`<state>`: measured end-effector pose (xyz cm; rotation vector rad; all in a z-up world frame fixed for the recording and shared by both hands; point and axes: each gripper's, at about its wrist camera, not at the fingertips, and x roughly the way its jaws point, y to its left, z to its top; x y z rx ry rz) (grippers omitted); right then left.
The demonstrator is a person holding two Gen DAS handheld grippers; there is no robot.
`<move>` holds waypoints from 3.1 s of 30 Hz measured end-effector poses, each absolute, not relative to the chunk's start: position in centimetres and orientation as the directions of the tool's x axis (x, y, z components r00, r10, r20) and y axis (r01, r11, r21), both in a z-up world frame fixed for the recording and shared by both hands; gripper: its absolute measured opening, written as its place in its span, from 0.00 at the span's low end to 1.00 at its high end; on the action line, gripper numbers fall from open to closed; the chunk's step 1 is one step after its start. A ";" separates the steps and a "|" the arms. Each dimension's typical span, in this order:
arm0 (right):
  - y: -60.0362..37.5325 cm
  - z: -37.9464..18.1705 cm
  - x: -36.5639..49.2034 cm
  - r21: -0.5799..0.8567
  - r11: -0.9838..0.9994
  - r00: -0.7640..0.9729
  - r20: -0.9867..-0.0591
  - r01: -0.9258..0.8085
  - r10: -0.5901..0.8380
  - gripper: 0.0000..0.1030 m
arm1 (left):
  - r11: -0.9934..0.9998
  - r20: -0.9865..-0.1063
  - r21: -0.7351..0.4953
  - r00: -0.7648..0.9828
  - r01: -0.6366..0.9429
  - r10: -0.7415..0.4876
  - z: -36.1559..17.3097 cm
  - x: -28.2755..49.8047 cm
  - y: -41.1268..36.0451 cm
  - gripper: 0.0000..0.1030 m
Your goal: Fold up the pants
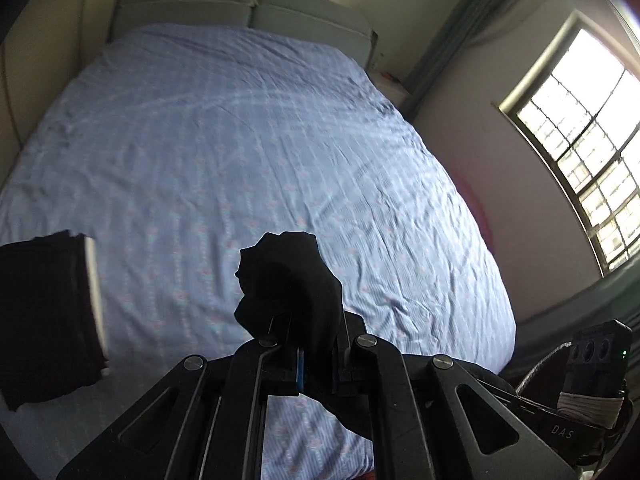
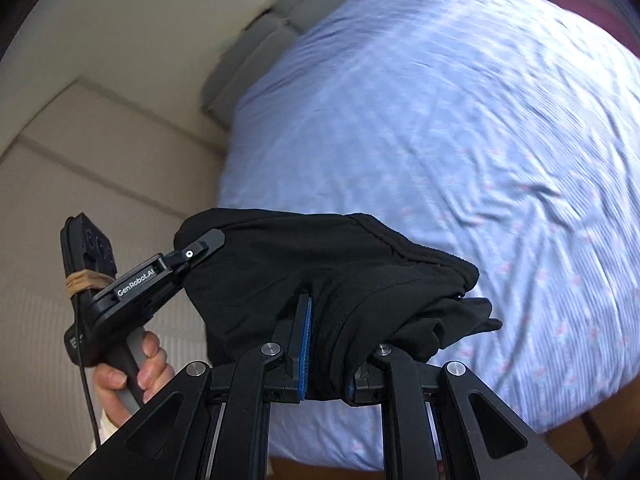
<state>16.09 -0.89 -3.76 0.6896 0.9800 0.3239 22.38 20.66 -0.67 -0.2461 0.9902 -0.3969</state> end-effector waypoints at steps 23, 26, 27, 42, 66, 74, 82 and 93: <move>31.0 2.1 20.1 0.691 0.720 0.579 -0.563 -0.063 0.590 0.14 | 0.905 -0.742 -0.373 0.519 0.207 -0.424 5.3 28.9 54.1 0.09; 32.9 2.0 21.3 0.684 0.729 0.598 -0.573 -0.028 0.560 0.14 | 0.889 -0.741 -0.402 0.493 0.219 -0.456 4.7 31.9 55.6 0.09; 33.4 2.1 21.7 0.676 0.737 0.609 -0.579 -0.013 0.542 0.14 | 0.885 -0.738 -0.409 0.489 0.222 -0.464 4.5 32.9 55.9 0.09; 44.9 -9.4 23.5 0.615 0.758 0.414 -0.762 0.219 0.498 0.15 | 0.885 -0.844 -0.417 0.273 0.209 -0.462 -9.4 39.7 62.4 0.10; 56.8 -26.0 22.3 0.553 0.728 -0.087 -0.769 0.406 0.633 0.23 | 0.997 -0.967 0.080 0.242 -0.008 0.079 -16.8 40.2 73.5 0.32; 49.8 -19.1 22.5 0.511 0.836 0.070 -0.858 0.199 0.508 0.65 | 0.975 -0.855 0.211 0.497 0.068 0.150 -9.4 31.7 71.8 0.66; 37.1 -8.9 18.3 0.292 0.955 0.441 -0.863 0.041 0.245 0.83 | 0.972 -0.813 0.186 0.579 0.142 0.071 -5.6 21.1 62.8 0.83; 21.5 -0.8 11.0 0.123 0.987 0.594 -0.788 -0.104 0.161 0.84 | 0.966 -0.750 0.169 0.662 0.197 -0.004 -1.7 9.6 41.1 0.92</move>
